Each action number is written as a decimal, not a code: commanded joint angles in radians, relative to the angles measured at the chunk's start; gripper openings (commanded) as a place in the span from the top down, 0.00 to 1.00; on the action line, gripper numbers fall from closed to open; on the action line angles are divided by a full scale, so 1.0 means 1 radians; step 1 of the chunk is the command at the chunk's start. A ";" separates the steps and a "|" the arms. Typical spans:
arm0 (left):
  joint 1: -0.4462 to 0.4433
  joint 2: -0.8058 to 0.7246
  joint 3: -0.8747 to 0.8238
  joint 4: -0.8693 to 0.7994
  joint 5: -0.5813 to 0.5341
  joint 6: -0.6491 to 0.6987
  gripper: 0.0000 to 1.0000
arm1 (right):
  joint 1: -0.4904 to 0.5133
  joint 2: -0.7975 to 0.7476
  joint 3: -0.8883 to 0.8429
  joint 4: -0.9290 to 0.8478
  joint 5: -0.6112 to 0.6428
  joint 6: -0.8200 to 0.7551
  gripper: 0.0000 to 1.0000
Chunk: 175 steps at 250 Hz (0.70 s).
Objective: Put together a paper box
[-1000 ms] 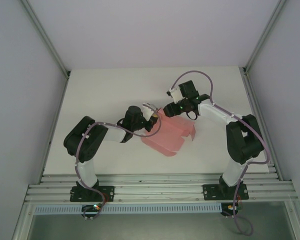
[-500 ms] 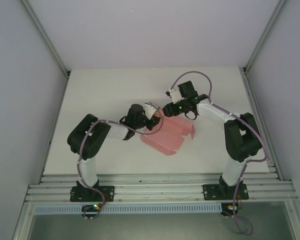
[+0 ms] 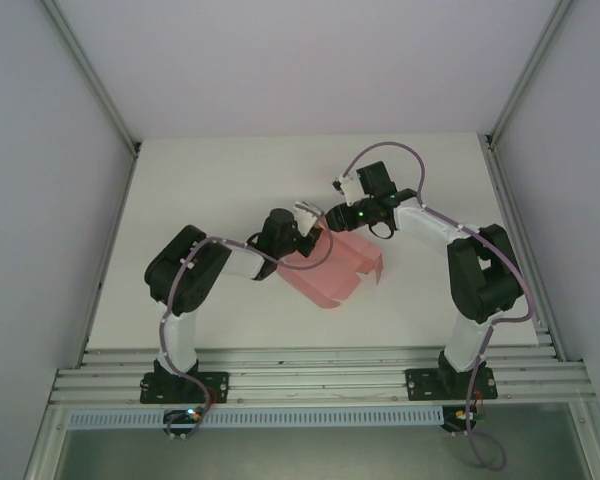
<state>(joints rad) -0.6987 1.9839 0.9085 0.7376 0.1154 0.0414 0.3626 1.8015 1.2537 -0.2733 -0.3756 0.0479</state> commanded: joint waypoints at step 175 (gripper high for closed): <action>-0.134 -0.060 -0.068 0.020 -0.344 0.023 0.60 | 0.001 -0.100 -0.111 -0.127 -0.020 0.157 0.59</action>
<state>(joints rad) -0.8421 1.9881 0.8894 0.7895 -0.2501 0.0502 0.3370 1.7126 1.1500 -0.2653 -0.3798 0.2199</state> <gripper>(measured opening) 0.353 0.406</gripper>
